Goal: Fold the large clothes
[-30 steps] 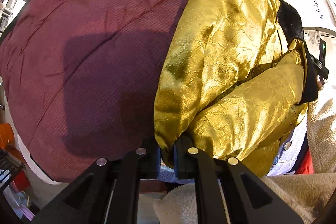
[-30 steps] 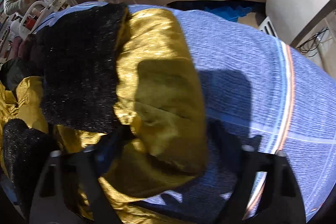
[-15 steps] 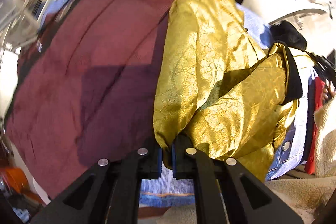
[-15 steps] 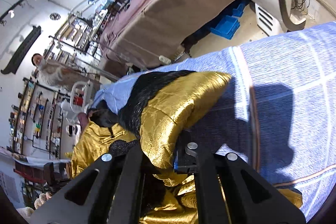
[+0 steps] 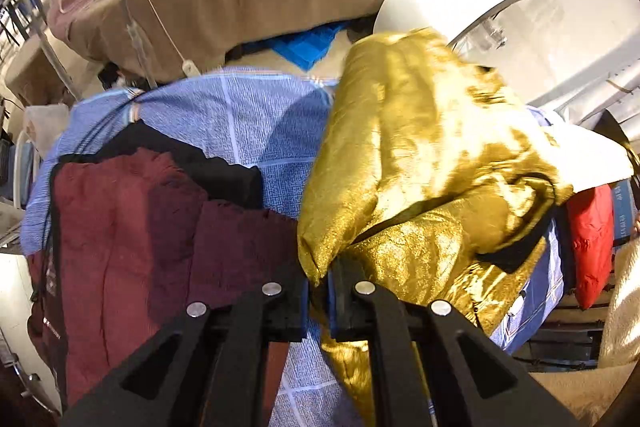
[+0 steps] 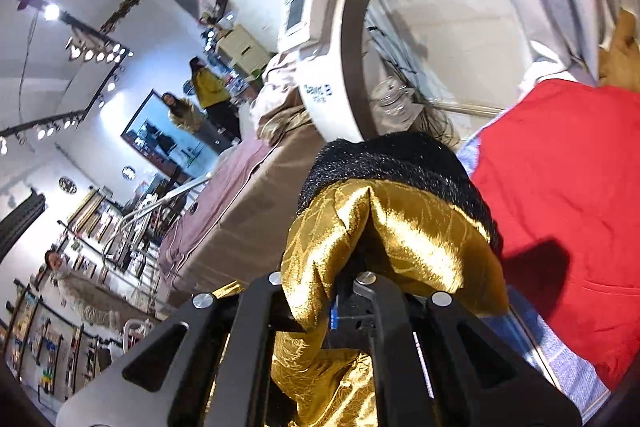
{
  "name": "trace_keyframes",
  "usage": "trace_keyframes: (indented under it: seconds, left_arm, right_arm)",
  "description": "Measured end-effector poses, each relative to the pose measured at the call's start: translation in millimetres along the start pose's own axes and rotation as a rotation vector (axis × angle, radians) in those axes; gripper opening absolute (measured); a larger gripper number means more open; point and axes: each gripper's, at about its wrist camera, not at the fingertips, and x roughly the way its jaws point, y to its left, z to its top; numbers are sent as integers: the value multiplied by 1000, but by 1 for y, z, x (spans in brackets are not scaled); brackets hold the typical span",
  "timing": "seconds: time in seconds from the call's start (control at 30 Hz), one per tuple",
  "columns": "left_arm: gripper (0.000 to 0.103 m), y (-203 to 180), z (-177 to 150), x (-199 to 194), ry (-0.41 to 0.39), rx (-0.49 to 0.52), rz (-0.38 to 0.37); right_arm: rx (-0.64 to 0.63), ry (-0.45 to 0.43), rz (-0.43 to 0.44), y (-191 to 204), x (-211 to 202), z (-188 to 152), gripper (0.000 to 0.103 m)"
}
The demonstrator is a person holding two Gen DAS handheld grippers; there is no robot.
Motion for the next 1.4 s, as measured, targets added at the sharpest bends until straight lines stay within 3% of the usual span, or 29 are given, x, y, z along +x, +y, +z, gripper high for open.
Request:
trace_keyframes:
  seconds: [0.1,0.23,0.3,0.37,0.4,0.43,0.47,0.53,0.6,0.7,0.83,0.93,1.03,1.17,1.23,1.33,1.4]
  left_arm:
    - [7,19,18,39,110,-68,47]
    - [8,31,34,72,139,-149,119]
    - [16,26,39,76,145,-141,191]
    - [44,18,40,68,114,-106,284]
    - [56,11,40,53,62,-81,339]
    - [62,7,39,36,2,-54,391]
    - [72,1,34,13,-78,-18,468]
    - [88,-6,21,-25,-196,10,536]
    - [92,-12,-8,-52,-225,48,499]
    - [98,-26,-65,-57,-139,95,349]
    - [97,-42,-146,-8,66,45,187]
    - [97,-40,-194,52,212,-42,159]
    - [97,-34,-215,97,318,-138,104]
    - [97,-37,-214,111,278,-249,-29]
    - [97,-43,-209,119,263,-255,-73]
    - [97,-56,-207,138,342,-236,-85]
    - [97,-69,-205,145,368,-220,-131]
  right_arm:
    - [15,21,-138,-47,6,6,5]
    - [60,128,-234,-102,57,-11,5]
    - [72,186,-261,-119,79,-25,11]
    - [79,249,-255,-121,94,-40,45]
    - [53,269,-246,-118,96,-48,88]
    - [4,277,-242,-109,95,-56,98]
    - [-49,282,-243,-100,91,-63,98]
    - [-141,300,-235,-87,82,-78,98]
    - [-243,305,-215,-70,66,-96,98]
    - [-373,386,-183,-61,47,-133,98]
    - [-467,563,-185,-70,45,-183,98]
    - [-521,660,-211,-79,60,-212,98]
    - [-577,717,-252,-87,91,-224,98]
    - [-609,803,-203,-83,132,-226,98]
    - [-617,869,-174,-84,149,-233,98]
    - [-580,959,-155,-92,169,-248,98]
    - [-559,996,-105,-89,174,-258,98]
